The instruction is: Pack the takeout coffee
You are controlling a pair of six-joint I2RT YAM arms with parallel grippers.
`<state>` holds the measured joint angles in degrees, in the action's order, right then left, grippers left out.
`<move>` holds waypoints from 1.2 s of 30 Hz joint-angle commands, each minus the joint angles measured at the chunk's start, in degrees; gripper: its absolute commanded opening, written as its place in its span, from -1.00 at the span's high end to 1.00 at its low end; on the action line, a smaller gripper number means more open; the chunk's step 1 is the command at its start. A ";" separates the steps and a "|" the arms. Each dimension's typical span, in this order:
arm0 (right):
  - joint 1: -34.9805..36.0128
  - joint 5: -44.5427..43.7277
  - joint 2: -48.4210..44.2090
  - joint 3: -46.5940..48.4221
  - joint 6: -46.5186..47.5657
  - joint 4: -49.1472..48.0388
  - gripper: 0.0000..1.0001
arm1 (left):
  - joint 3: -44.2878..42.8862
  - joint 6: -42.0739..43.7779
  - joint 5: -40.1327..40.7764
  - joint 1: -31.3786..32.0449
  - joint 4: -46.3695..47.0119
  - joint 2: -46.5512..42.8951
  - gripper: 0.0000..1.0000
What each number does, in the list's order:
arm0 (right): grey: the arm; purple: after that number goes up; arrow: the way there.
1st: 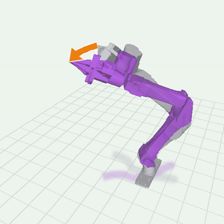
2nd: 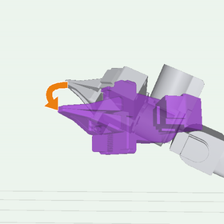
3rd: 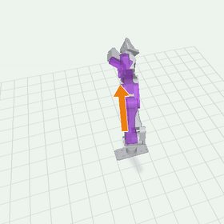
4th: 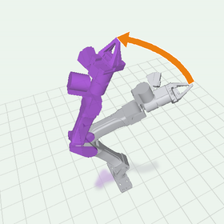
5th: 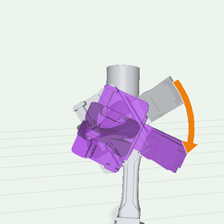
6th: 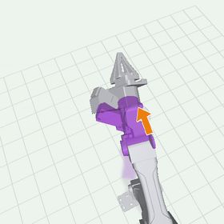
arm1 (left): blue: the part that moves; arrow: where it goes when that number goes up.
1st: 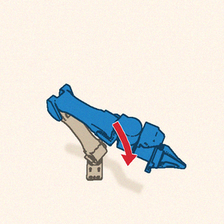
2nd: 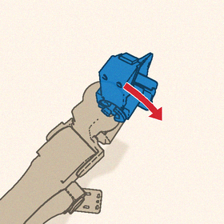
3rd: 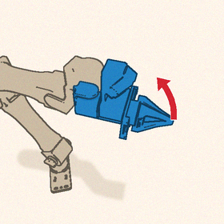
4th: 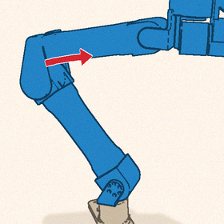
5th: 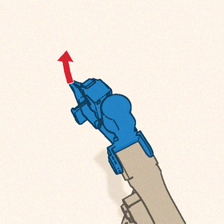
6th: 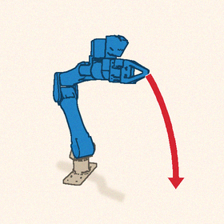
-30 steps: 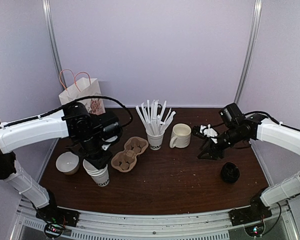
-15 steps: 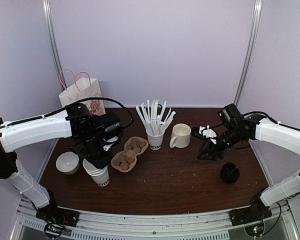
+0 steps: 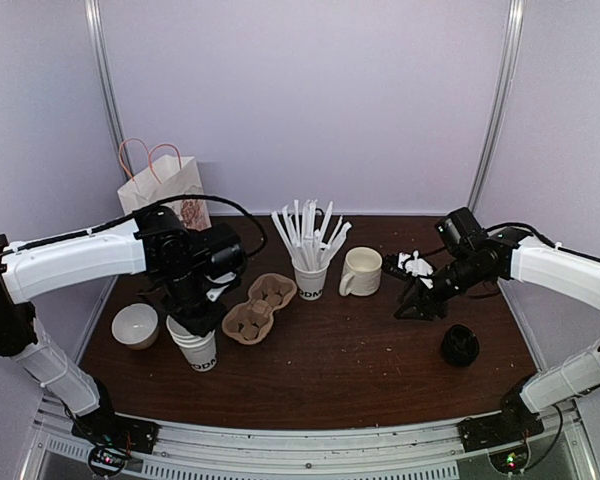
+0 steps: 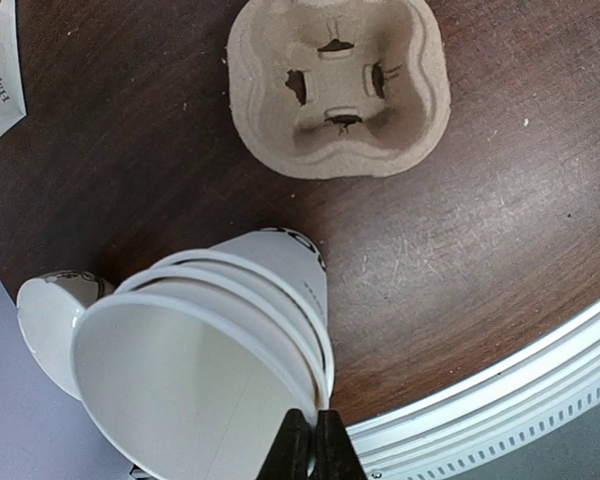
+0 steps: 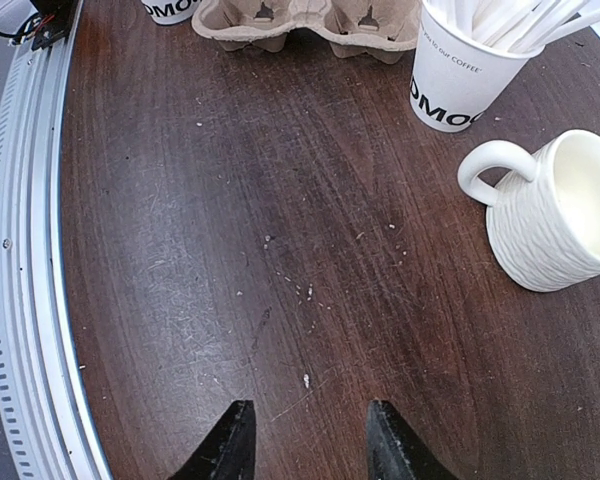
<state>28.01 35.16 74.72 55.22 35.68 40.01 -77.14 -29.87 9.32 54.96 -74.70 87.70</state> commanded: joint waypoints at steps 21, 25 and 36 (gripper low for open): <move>1.17 0.55 1.09 0.26 0.44 -0.11 0.20 | -3.82 6.97 3.49 -11.89 1.24 -6.65 1.00; 1.34 0.61 1.58 0.59 0.50 0.08 0.21 | -4.79 6.65 5.29 -14.03 -0.78 -5.91 1.00; 1.67 0.05 2.27 0.85 0.79 0.47 0.22 | -7.24 8.95 -12.55 -17.14 0.68 -3.27 1.00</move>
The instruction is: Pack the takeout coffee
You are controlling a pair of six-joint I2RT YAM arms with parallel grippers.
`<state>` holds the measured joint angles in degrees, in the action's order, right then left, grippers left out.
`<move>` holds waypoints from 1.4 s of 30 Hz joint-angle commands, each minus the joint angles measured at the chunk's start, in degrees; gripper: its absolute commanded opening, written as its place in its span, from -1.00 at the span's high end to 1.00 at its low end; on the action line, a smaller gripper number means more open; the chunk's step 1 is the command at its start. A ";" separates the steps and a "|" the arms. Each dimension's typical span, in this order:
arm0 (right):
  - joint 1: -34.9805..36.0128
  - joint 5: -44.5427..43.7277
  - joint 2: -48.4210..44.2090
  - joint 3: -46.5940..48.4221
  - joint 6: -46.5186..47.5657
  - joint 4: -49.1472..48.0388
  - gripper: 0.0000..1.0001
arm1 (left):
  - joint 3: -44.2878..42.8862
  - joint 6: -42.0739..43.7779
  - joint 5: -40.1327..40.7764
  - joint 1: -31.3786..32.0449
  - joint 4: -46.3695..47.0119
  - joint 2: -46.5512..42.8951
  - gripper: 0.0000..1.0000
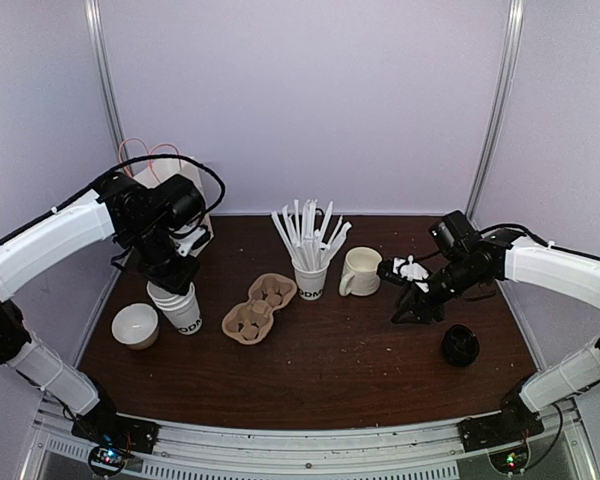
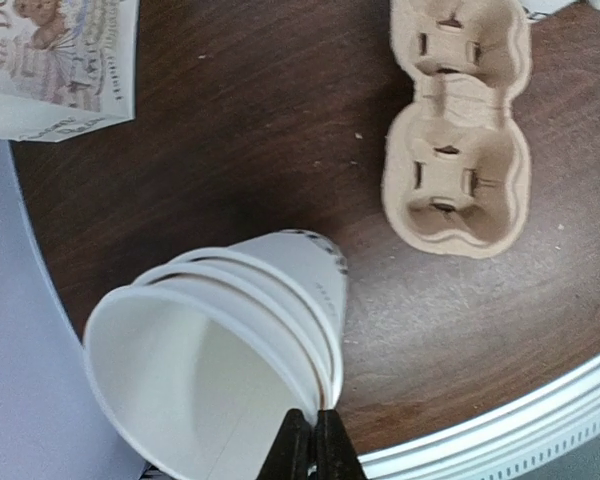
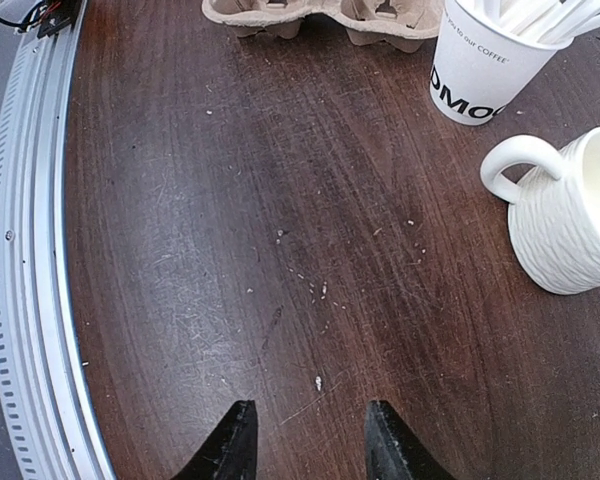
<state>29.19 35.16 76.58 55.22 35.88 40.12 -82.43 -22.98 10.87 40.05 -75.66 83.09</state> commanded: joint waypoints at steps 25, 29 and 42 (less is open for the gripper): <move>5.91 4.46 4.02 8.92 -9.47 -0.77 0.22 | -5.64 2.51 1.98 -2.48 -1.18 3.21 1.00; 14.75 4.42 11.20 19.03 -11.29 2.88 0.34 | -5.59 2.51 1.18 -2.59 -0.19 1.63 1.00; 20.64 9.71 22.77 30.64 -16.29 -0.39 0.14 | -4.14 2.59 5.75 -3.58 0.01 0.28 1.00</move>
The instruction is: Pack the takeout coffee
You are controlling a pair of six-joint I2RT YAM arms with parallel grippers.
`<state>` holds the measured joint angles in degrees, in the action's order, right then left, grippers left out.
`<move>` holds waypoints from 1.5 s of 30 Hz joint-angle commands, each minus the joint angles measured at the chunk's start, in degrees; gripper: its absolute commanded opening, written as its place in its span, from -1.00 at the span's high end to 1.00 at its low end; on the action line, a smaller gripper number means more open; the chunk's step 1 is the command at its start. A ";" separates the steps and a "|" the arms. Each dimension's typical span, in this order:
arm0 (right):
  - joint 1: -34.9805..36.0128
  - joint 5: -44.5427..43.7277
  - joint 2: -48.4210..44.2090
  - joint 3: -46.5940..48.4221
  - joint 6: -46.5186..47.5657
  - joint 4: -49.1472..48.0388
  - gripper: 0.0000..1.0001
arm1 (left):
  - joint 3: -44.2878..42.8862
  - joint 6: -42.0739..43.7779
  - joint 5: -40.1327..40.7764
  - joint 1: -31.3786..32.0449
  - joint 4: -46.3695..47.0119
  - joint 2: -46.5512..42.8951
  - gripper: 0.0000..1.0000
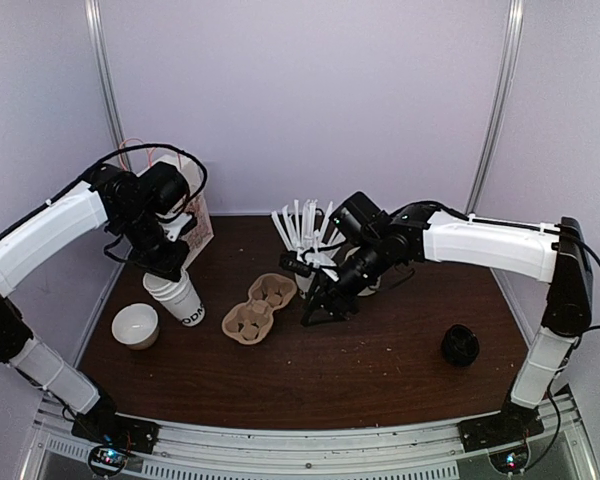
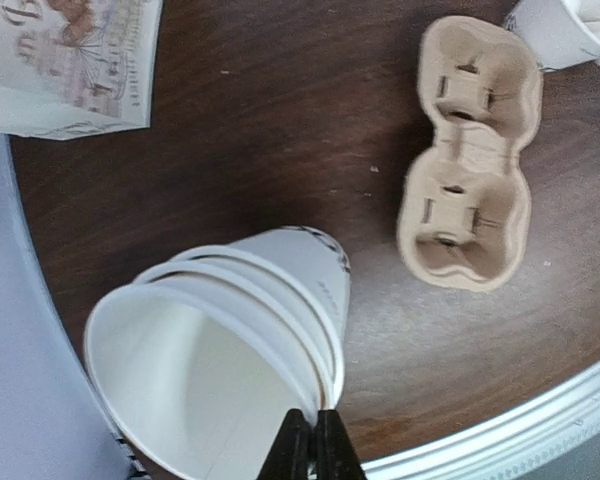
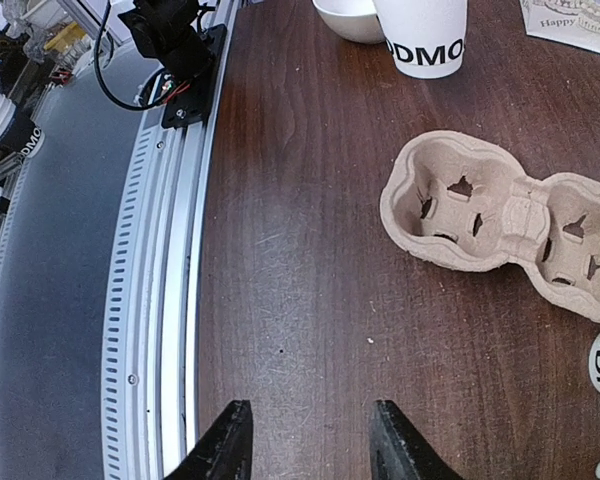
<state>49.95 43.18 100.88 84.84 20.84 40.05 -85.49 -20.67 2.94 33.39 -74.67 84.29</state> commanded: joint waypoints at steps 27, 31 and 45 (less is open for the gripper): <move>0.10 -2.25 8.62 10.87 -31.82 -14.48 -0.09 | 0.74 -4.19 -2.07 1.24 7.26 -3.78 1.00; 1.46 -0.96 15.93 19.17 -39.60 -16.36 -0.11 | 1.72 -6.02 -5.62 1.24 6.19 -5.70 1.00; 5.15 1.87 32.43 38.55 -54.84 -20.69 -0.57 | 6.36 -7.64 -6.69 1.50 7.03 -10.82 1.00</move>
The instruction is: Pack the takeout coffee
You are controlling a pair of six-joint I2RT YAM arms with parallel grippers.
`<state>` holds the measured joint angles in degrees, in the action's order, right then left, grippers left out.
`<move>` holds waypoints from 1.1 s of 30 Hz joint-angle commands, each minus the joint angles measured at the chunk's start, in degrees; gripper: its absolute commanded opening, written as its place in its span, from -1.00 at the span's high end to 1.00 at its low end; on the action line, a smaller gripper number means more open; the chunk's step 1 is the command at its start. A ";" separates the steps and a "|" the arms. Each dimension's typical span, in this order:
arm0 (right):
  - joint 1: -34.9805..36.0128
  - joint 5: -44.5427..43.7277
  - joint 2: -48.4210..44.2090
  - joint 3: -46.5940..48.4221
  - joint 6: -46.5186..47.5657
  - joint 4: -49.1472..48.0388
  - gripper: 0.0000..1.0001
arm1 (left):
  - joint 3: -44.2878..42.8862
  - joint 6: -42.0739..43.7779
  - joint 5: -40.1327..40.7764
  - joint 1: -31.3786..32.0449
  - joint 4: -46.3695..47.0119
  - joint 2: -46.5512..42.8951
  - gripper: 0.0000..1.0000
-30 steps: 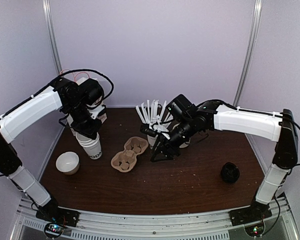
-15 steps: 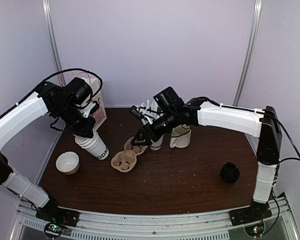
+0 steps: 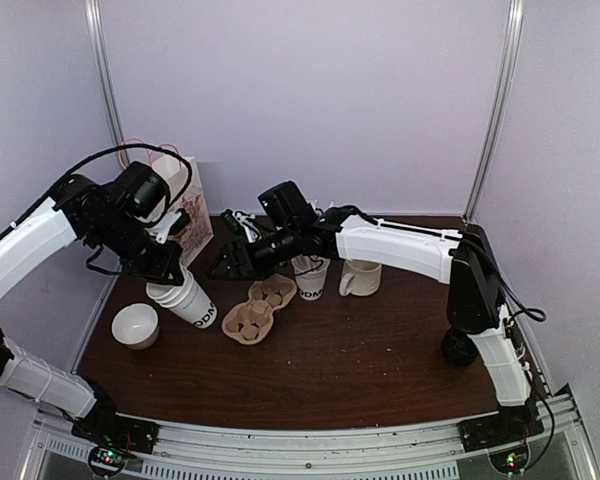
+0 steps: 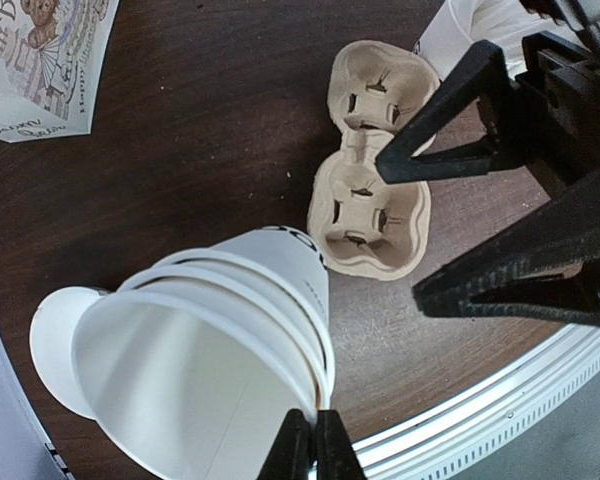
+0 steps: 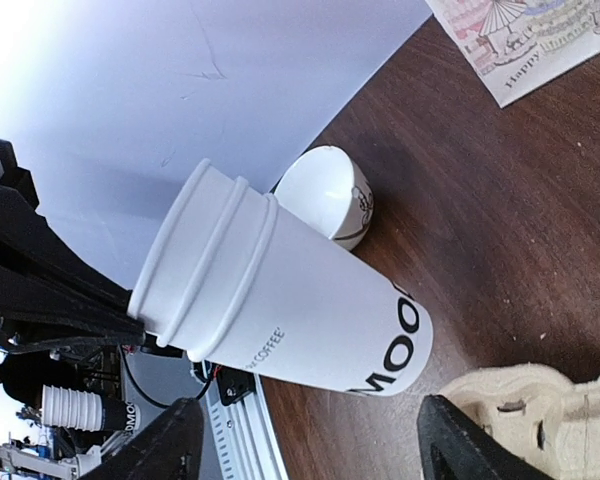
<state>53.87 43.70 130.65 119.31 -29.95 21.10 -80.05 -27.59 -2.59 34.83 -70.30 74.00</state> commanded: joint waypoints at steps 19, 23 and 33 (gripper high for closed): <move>2.21 3.09 5.23 5.93 -9.20 -5.53 -0.68 | -0.15 -0.71 -2.57 1.78 3.80 0.60 1.00; 2.08 1.57 5.48 4.79 -10.31 -4.83 -0.55 | -1.25 -0.96 -3.07 2.36 3.86 0.43 1.00; 2.12 -2.89 6.67 4.98 -7.95 0.25 -0.48 | -2.90 -1.51 -0.72 3.23 3.36 -0.14 1.00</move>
<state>55.83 45.28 135.24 123.83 -39.38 16.88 -80.14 -28.67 -4.32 37.45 -69.30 74.54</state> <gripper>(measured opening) 0.746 0.005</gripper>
